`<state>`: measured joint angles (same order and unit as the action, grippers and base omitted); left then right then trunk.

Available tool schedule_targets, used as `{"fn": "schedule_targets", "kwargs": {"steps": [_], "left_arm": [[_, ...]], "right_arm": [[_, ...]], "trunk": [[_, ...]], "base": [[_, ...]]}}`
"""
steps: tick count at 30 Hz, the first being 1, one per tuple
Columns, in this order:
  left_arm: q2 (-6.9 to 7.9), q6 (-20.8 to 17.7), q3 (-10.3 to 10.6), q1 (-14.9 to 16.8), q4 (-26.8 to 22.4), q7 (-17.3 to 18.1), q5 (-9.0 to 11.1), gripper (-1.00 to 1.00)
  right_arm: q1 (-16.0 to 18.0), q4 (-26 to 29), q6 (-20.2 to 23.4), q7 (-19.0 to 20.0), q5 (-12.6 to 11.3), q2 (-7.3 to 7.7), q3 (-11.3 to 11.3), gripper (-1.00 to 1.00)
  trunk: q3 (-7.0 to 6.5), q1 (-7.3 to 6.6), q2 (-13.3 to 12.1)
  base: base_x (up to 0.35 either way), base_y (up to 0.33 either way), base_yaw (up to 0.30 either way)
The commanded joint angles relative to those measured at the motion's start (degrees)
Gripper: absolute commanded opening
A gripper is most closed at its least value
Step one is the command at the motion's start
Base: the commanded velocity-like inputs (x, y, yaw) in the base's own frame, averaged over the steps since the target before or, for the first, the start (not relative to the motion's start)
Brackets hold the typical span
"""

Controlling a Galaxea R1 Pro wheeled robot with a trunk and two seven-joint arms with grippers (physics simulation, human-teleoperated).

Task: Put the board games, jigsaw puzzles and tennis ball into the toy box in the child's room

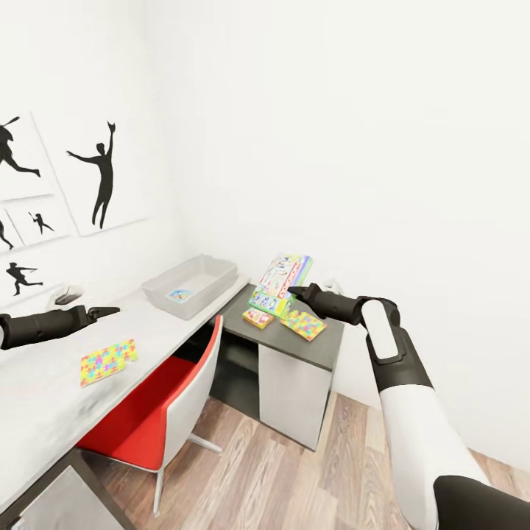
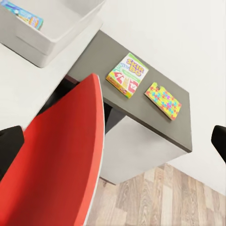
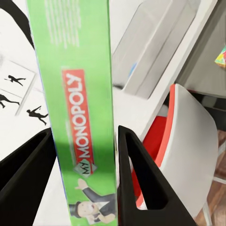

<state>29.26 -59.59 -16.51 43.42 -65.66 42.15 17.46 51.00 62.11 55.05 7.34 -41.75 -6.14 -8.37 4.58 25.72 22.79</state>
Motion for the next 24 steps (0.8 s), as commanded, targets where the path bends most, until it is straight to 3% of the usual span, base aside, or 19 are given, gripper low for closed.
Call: {"fn": "schedule_targets", "kwargs": {"steps": [1,11,16,24], "left_arm": [[-0.04,-0.23,-0.11,0.09,0.01,0.39,-0.26,1.0],[-0.08,-0.26,-0.44,0.09,0.01,0.45,-0.08,1.0],[-0.08,-0.26,-0.45,0.09,0.01,0.65,-0.05,1.0],[-0.08,-0.26,-0.45,0.09,0.01,1.04,0.0,1.0]], "right_arm": [[0.07,0.03,0.37,0.58,0.25,-0.19,-0.24,-1.0],[0.11,0.03,0.33,0.52,0.33,-1.53,-0.21,-1.0],[0.15,0.03,0.27,-1.04,0.29,-1.81,0.94,-1.0],[0.15,0.03,0.2,-1.79,0.19,-1.86,1.35,-1.0]], "trunk": [[0.16,0.06,0.13],[0.43,0.06,0.13],[0.59,0.06,0.13],[0.68,0.06,0.13]], "base": [[0.246,-0.198,0.283],[0.234,-0.22,0.282],[0.225,-0.196,0.275],[0.178,-0.062,0.068]]}}
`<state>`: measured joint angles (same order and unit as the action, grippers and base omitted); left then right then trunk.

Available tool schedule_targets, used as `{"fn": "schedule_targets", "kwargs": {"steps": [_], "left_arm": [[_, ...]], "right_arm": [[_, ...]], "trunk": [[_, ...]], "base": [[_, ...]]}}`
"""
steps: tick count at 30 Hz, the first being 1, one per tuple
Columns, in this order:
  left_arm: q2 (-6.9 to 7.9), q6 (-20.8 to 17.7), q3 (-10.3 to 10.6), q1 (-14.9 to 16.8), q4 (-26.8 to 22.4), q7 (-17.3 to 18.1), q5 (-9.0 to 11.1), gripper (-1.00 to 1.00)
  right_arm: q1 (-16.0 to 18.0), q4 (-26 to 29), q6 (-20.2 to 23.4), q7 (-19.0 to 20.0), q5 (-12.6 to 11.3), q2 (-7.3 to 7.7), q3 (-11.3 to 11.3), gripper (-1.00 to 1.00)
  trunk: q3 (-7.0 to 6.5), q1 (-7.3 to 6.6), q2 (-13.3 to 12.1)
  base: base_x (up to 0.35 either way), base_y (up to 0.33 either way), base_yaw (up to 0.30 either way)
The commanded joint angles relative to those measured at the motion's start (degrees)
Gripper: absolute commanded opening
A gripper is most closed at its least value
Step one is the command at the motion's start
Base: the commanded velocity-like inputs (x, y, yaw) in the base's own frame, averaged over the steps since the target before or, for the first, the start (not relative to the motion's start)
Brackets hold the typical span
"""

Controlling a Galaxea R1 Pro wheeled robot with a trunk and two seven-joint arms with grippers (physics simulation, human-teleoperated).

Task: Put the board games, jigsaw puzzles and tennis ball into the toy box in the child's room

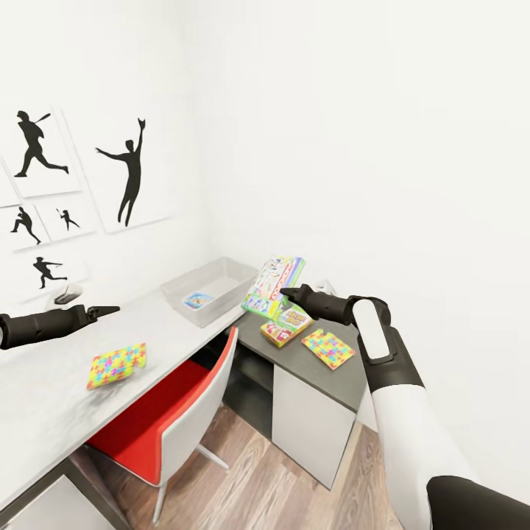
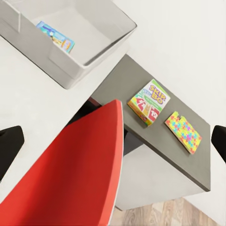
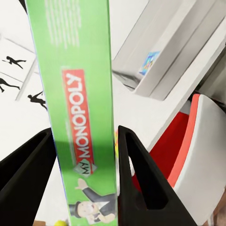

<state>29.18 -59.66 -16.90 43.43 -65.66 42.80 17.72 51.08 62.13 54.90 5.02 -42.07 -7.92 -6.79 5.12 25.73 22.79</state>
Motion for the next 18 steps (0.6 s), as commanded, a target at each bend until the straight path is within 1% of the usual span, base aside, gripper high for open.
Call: {"fn": "schedule_targets", "kwargs": {"steps": [1,14,18], "left_arm": [[0.0,-0.2,-0.06,0.07,0.01,0.41,-0.27,1.0],[0.0,-0.2,-0.06,0.07,0.01,0.44,-0.29,1.0],[0.0,-0.2,-0.06,0.07,0.01,0.44,-0.25,1.0]], "right_arm": [[0.07,0.01,0.34,0.52,0.51,-0.09,-0.22,-1.0],[0.04,0.05,0.13,0.51,0.5,-0.07,-0.16,-1.0],[0.03,0.06,0.05,0.51,0.5,-0.4,-0.09,-1.0]], "trunk": [[0.13,0.05,0.13],[0.13,0.05,0.13],[0.04,0.05,0.13]], "base": [[0.107,-0.004,0.004],[0.086,-0.001,0.002],[0.163,-0.028,0.16]]}}
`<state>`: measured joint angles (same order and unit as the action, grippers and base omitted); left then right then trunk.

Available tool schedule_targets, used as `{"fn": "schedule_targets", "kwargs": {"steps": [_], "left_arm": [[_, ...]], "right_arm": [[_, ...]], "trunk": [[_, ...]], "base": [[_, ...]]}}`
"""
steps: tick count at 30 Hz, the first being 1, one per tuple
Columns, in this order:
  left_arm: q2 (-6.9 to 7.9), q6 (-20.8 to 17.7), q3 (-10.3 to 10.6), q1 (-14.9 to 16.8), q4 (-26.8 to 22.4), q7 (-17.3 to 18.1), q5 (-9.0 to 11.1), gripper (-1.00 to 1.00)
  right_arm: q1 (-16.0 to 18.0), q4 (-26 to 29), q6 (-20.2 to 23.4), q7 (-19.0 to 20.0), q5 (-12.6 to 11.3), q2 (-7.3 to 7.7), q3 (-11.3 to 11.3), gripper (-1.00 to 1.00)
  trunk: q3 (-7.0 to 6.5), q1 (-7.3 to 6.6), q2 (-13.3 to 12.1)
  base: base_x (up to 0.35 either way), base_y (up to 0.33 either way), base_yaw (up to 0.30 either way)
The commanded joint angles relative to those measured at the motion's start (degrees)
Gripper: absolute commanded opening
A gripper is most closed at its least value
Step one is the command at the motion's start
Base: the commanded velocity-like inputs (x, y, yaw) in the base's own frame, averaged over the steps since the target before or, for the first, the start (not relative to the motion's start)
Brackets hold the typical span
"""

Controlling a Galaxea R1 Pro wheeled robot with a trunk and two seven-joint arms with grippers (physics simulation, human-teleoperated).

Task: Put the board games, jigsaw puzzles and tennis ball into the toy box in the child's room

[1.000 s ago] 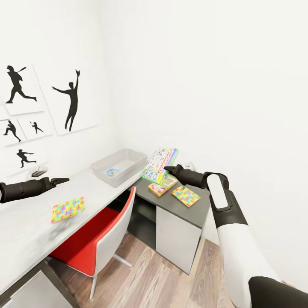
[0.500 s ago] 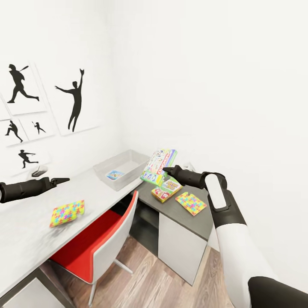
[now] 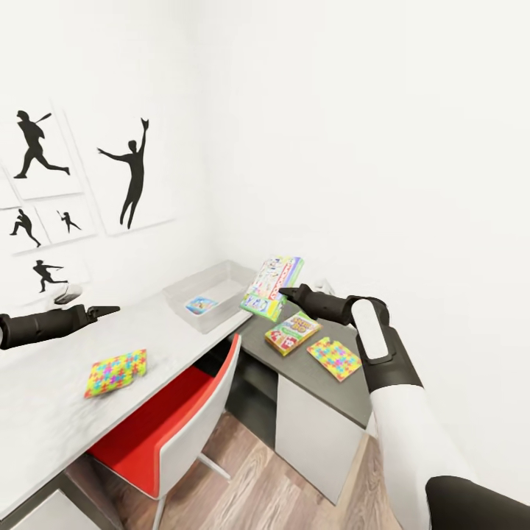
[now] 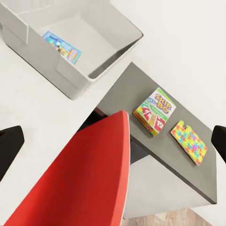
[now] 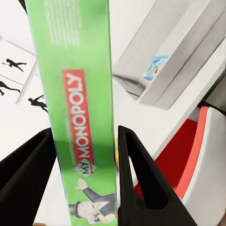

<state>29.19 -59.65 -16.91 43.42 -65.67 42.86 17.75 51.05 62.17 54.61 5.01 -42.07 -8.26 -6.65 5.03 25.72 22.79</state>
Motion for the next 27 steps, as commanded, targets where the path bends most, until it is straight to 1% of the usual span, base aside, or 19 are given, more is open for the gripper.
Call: {"fn": "schedule_targets", "kwargs": {"steps": [1,5,15,27], "left_arm": [[0.01,-0.2,-0.06,0.08,0.01,0.39,-0.25,1.0],[0.02,-0.2,-0.06,0.08,0.01,0.45,-0.23,1.0],[0.07,-0.2,-0.06,0.08,0.01,0.47,-0.18,1.0],[0.08,-0.28,-0.06,0.08,0.01,0.5,-0.17,1.0]], "right_arm": [[0.06,0.03,0.33,0.53,0.5,-0.11,-0.23,-1.0],[0.04,0.04,0.38,0.53,0.5,-0.16,-0.21,-1.0],[0.09,0.06,0.41,0.53,0.5,-0.18,0.69,-1.0],[0.1,0.06,0.24,0.53,0.5,-0.32,0.84,-1.0]], "trunk": [[0.1,0.06,0.13],[-0.04,0.06,0.13],[-0.42,0.06,0.13],[-0.87,0.06,0.13]], "base": [[0.2,-0.126,0.231],[0.21,-0.171,0.25],[0.175,-0.153,0.265],[0.041,-0.024,0.268]]}}
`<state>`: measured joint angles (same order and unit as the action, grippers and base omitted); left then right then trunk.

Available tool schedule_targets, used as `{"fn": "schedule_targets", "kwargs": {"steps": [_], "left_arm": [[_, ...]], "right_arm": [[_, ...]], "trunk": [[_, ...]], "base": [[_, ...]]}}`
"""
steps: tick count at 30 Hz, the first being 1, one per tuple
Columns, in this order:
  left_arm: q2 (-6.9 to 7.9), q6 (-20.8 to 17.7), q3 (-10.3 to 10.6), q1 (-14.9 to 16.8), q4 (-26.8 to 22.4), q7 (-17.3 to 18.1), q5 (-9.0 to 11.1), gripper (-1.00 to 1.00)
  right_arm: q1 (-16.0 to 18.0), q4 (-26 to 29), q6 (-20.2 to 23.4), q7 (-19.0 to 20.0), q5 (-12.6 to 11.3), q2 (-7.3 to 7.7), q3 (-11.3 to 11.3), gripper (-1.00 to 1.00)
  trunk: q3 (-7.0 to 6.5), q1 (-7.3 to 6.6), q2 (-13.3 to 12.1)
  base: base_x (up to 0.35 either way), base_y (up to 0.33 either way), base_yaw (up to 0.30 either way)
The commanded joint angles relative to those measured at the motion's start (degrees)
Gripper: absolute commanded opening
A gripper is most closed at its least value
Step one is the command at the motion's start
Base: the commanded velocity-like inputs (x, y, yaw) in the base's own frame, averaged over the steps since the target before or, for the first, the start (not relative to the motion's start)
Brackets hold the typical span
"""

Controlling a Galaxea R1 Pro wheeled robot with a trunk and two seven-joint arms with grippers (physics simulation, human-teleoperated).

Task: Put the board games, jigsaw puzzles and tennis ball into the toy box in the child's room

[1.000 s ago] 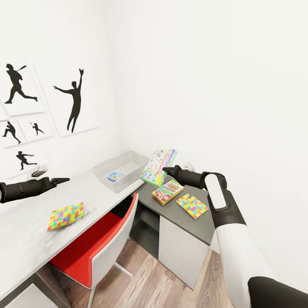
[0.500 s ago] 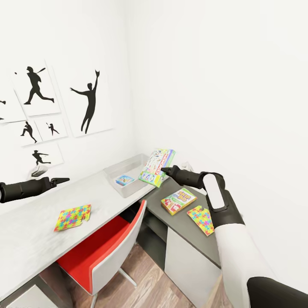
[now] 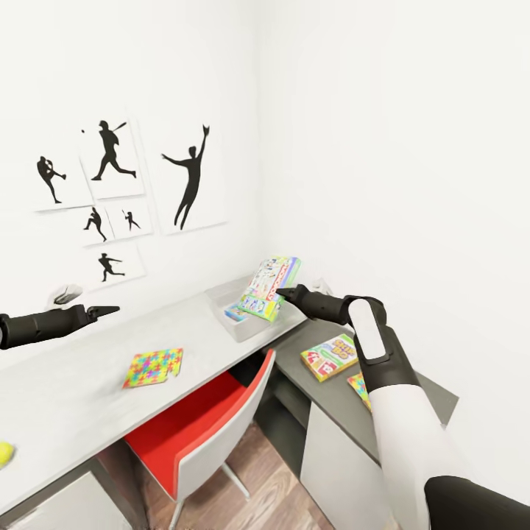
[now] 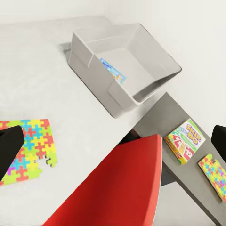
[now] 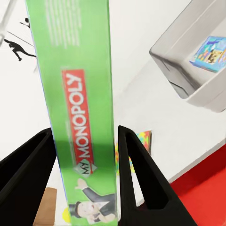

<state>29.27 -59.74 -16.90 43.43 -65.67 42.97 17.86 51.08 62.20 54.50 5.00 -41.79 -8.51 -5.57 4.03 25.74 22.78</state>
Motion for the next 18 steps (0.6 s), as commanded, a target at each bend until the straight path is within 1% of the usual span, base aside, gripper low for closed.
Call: {"fn": "schedule_targets", "kwargs": {"steps": [1,13,18], "left_arm": [[-0.01,-0.2,-0.06,0.08,0.02,0.37,-0.28,1.0],[-0.01,-0.2,-0.06,0.08,0.02,0.41,-0.23,1.0],[-0.01,-0.2,-0.06,0.08,0.02,0.43,-0.27,1.0]], "right_arm": [[0.07,0.03,0.35,0.53,0.21,-0.11,-0.24,-1.0],[0.07,0.4,0.34,0.53,0.12,-0.28,-0.23,-1.0],[0.06,1.34,0.55,0.53,-0.01,-0.28,-0.23,-1.0]], "trunk": [[0.09,0.04,0.13],[-0.36,0.04,0.13],[-0.55,0.04,0.13]], "base": [[0.052,-0.001,0.268],[0.082,-0.001,0.268],[0.12,-0.1,0.268]]}}
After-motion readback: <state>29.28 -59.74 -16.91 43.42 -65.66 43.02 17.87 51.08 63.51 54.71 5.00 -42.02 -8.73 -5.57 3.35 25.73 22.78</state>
